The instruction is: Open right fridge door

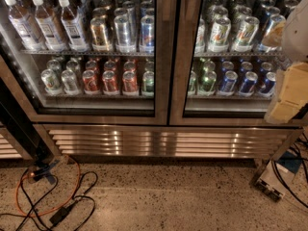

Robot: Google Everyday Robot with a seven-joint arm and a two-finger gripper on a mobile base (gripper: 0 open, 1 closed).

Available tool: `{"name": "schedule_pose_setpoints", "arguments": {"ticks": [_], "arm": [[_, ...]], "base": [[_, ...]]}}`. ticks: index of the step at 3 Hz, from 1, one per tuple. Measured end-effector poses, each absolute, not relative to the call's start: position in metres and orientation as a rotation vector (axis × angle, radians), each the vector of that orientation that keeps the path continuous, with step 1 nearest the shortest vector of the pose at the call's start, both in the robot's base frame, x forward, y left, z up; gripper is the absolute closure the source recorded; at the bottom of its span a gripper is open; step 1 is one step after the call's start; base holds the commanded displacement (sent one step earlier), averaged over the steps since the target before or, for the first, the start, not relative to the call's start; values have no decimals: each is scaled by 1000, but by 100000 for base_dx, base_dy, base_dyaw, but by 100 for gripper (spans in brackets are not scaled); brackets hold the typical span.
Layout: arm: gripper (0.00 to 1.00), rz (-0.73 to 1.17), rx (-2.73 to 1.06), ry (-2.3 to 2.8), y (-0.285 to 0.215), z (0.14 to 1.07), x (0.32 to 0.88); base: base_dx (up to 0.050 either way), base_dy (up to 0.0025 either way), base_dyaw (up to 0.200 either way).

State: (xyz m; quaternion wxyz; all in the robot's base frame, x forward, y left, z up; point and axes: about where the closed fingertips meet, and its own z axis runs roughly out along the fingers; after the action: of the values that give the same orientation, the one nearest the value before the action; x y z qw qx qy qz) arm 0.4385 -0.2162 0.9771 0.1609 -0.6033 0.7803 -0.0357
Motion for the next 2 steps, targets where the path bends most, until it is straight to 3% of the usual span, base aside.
{"name": "schedule_pose_setpoints", "arguments": {"ticks": [2], "arm": [[0, -65, -1675, 2197, -220, 977, 451]], "base": [[0, 0, 0]]}}
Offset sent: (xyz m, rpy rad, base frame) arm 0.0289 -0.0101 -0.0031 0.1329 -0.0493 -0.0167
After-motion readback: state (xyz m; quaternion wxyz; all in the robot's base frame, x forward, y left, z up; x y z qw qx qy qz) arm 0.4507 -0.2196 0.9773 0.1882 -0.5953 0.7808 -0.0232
